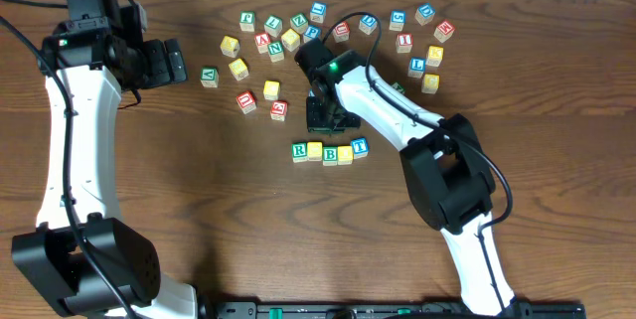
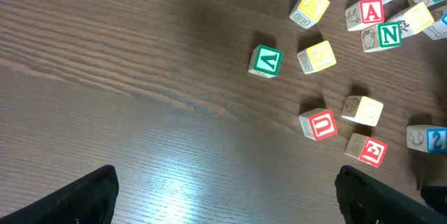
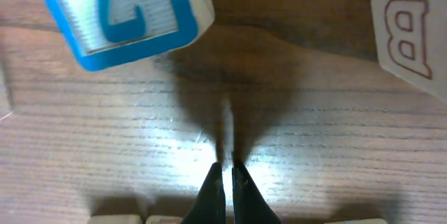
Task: Spell out ROBOT
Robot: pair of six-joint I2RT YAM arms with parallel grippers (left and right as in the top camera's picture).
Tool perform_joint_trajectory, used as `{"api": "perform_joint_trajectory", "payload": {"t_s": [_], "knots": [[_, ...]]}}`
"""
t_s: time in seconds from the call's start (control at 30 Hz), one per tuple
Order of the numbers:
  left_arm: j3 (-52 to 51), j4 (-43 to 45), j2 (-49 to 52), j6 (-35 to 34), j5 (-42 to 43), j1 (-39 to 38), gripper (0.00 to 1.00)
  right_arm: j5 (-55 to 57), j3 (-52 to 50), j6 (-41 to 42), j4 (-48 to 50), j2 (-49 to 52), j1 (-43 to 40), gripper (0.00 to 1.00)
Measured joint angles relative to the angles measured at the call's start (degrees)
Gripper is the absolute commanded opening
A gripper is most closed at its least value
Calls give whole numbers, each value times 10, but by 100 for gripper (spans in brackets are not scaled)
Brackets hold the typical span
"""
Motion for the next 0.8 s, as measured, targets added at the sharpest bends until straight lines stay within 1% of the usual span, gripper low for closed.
{"api": "perform_joint_trajectory", "payload": {"t_s": [0.1,0.13,0.2,0.23,0.3,0.33,0.37,0.4,0.5,0.6,0.8], "knots": [[0,0,0,0,0,0,98,-3,0,-25,-4,-25,-9,3],[0,0,0,0,0,0,98,-4,0,-38,-7,-42,-15,6],[0,0,0,0,0,0,98,-4,0,-61,-16,-81,-28,14],[0,0,0,0,0,0,98,-3,0,-74,-21,-107,-36,21],[0,0,0,0,0,0,98,-3,0,-96,-36,-157,-50,49],[0,0,0,0,0,0,98,-3,0,-106,-43,-186,-58,72],[0,0,0,0,0,0,98,-3,0,-120,-49,-209,-65,90],[0,0,0,0,0,0,98,1,1,-126,-56,-234,-72,99],[0,0,0,0,0,0,98,16,1,-142,-83,-296,-94,99],[0,0,0,0,0,0,98,25,1,-151,-102,-335,-111,99],[0,0,0,0,0,0,98,31,1,-154,-104,-364,-116,99]]}}
